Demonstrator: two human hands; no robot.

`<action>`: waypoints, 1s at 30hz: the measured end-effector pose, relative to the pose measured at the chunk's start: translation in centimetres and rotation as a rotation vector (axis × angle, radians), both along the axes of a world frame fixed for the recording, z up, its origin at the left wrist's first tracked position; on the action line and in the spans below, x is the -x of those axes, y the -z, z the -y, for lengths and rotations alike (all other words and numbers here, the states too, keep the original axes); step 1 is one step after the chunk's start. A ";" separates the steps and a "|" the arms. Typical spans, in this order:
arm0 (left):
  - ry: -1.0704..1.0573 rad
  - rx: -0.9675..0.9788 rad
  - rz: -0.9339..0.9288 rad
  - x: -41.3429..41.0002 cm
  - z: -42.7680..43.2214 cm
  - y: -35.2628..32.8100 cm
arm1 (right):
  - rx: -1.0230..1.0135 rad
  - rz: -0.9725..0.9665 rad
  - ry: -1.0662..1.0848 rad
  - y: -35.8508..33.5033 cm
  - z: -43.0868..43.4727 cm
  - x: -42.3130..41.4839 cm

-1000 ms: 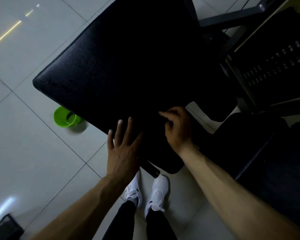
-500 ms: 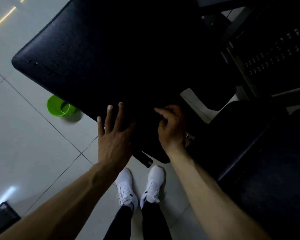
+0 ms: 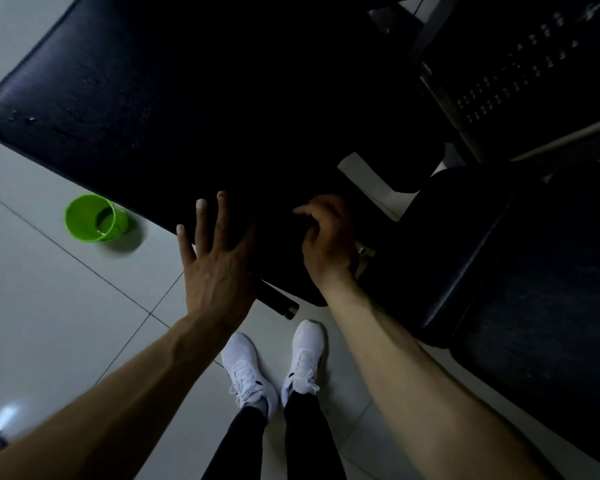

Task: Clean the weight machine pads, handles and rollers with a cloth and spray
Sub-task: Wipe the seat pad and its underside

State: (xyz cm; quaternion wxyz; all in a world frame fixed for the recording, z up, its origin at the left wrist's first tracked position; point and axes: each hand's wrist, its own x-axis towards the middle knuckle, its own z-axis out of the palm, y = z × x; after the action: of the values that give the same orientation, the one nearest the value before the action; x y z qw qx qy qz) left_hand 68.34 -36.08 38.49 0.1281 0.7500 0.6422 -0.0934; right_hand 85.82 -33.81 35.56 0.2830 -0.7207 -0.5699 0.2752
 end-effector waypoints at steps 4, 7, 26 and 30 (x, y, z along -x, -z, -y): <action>0.030 -0.041 0.002 0.3 0.2 0.4 | 0.047 0.075 0.176 1.1 5.1 -0.8; 0.038 -0.047 0.016 0.5 0.3 0.6 | 0.139 0.036 0.309 1.5 9.8 0.8; 0.174 -0.044 0.045 3.3 0.1 -0.2 | 0.052 -0.103 0.352 0.6 1.4 3.1; 0.193 -0.030 0.127 4.6 -0.1 -0.9 | 0.063 -0.148 0.184 -0.7 6.4 8.6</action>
State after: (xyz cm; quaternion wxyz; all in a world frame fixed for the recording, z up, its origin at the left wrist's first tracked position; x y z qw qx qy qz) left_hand 63.74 -35.94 39.41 0.1477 0.8147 0.5587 -0.0479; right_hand 77.25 -40.23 36.24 0.3255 -0.7562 -0.4701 0.3182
